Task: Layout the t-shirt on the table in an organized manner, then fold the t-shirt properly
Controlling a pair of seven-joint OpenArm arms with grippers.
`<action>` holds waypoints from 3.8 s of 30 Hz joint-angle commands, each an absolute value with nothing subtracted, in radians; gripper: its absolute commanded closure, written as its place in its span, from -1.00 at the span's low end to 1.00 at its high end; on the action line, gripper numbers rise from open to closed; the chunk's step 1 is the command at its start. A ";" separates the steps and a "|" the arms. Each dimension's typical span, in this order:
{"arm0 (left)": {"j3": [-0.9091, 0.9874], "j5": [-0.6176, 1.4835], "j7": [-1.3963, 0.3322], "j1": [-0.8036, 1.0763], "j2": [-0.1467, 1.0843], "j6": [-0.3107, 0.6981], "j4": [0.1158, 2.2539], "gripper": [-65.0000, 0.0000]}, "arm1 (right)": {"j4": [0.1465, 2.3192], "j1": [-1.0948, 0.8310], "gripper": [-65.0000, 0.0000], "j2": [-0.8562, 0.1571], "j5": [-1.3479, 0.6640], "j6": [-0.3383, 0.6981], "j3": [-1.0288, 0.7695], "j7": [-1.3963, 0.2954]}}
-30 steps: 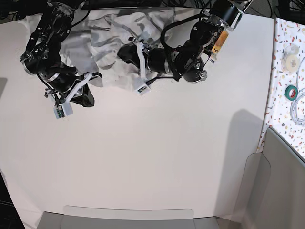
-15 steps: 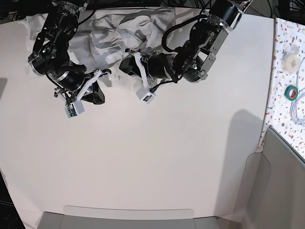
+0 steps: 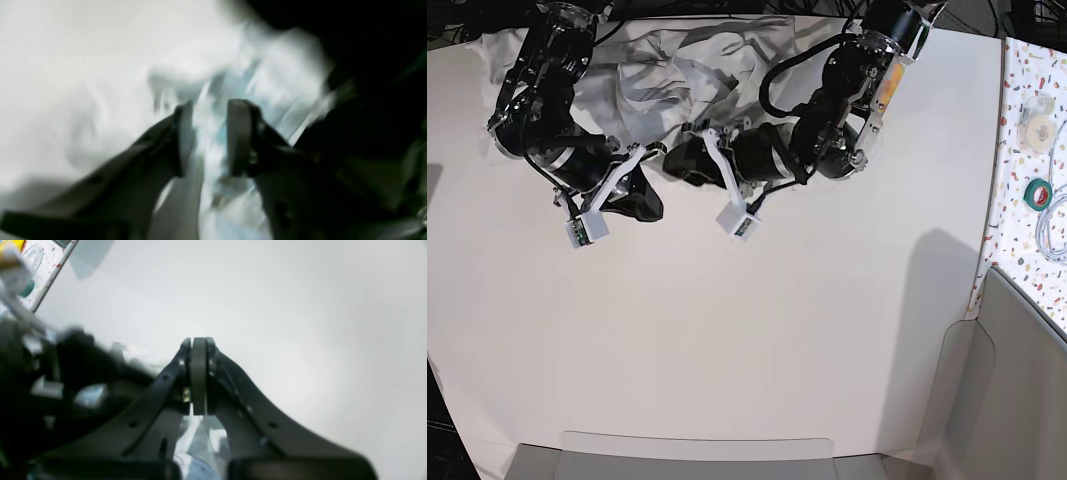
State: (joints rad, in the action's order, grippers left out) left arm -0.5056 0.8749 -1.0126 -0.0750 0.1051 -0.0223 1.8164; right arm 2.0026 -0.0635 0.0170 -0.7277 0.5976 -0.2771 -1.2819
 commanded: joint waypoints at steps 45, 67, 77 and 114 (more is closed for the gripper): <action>-0.759 0.928 -1.194 0.079 0.326 -0.028 1.946 1.00 | 1.876 -0.116 1.00 -0.062 -0.871 0.599 -0.630 -1.257; -0.905 0.839 -1.182 -0.166 0.090 -0.028 1.732 0.49 | 1.876 -0.130 1.00 -0.059 -0.869 0.526 -0.630 -1.257; -0.903 0.549 -1.119 -0.168 0.088 -0.262 1.690 0.35 | 1.876 -0.139 1.00 -0.061 -0.869 0.526 -0.631 -1.254; -0.975 0.549 -1.121 -0.068 0.047 -0.314 1.989 0.12 | 1.876 -0.113 1.00 -0.119 -0.877 0.526 -0.631 -1.259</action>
